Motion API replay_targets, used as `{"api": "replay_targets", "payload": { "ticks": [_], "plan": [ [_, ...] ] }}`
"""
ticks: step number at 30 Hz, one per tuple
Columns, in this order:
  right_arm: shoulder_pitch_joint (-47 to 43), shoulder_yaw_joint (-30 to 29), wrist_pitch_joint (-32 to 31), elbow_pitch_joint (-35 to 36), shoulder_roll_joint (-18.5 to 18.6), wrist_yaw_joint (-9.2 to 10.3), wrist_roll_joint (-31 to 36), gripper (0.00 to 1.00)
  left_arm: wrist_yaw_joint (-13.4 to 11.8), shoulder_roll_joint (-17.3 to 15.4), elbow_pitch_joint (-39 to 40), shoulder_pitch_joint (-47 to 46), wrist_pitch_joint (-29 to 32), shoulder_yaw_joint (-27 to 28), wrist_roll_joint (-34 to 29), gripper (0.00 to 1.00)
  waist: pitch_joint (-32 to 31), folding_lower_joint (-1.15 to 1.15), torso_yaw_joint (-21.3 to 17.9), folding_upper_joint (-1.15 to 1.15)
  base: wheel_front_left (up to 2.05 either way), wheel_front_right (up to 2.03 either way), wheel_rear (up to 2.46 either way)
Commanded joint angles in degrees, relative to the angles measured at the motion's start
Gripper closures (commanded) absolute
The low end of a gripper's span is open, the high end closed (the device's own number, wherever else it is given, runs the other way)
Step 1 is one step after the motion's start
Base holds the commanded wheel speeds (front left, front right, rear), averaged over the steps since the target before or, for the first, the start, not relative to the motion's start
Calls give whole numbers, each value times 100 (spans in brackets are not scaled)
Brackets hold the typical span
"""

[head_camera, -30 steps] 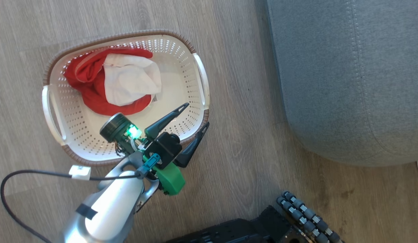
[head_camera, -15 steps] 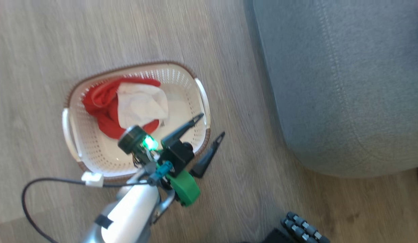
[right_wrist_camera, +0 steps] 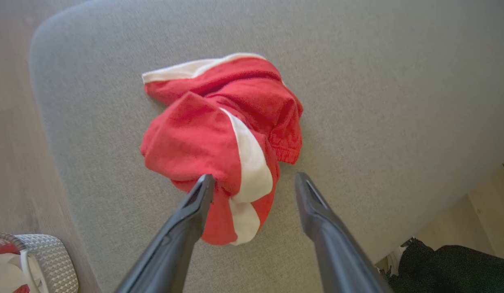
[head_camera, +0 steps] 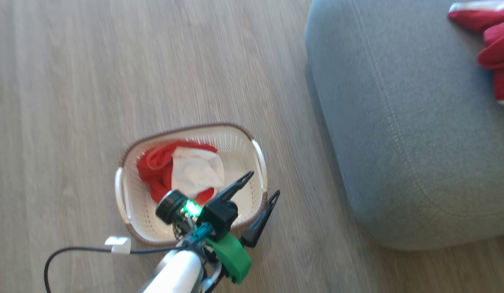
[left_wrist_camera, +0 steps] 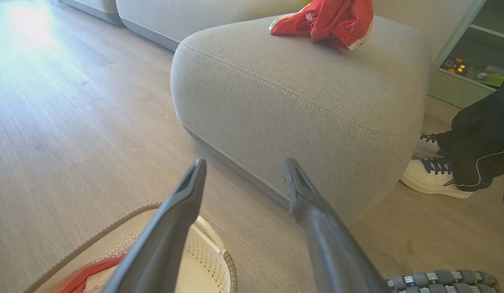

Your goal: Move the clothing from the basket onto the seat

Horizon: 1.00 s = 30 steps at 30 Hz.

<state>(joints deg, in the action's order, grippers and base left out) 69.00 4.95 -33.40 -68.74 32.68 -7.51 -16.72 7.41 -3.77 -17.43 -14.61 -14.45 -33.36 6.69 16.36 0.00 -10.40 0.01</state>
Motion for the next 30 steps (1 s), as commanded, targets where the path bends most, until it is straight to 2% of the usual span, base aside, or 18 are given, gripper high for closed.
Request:
{"api": "replay_targets", "payload": {
  "ticks": [1,8,17,20,23,24,27,30],
  "plan": [
    [107,152,-45,360,106,2,-200,0,5,63,205,43,-55,184,52,0,-336,0,98,-1,0,0,0],
    [-430,1030,118,1796,258,2,-1572,0,7,86,322,445,-55,434,197,0,-877,0,170,-1,0,0,0],
    [-1584,1865,1877,3775,575,2,-3194,0,-52,89,504,657,-55,924,334,0,-1228,0,358,-1,0,0,0],
    [-2032,1990,2754,4337,566,2,-3513,0,-305,89,591,756,-55,1254,558,0,-1329,0,468,-1,0,0,0],
    [-2509,2028,3600,4784,479,2,-3798,0,-525,89,653,808,-55,1491,521,0,-1415,0,600,-1,0,0,0],
    [-2509,2028,3600,4784,479,2,-3798,0,-525,89,653,808,-55,1491,521,0,-1415,0,600,-1,0,0,0],
    [-2999,2171,4338,5098,423,2,-3805,0,-699,89,763,858,-55,1651,546,0,-1475,0,759,-1,0,0,0],
    [-3475,2276,4711,5216,307,2,-3616,0,-890,89,896,916,-55,1824,601,0,-1526,0,930,-1,0,0,0]
  ]
}}
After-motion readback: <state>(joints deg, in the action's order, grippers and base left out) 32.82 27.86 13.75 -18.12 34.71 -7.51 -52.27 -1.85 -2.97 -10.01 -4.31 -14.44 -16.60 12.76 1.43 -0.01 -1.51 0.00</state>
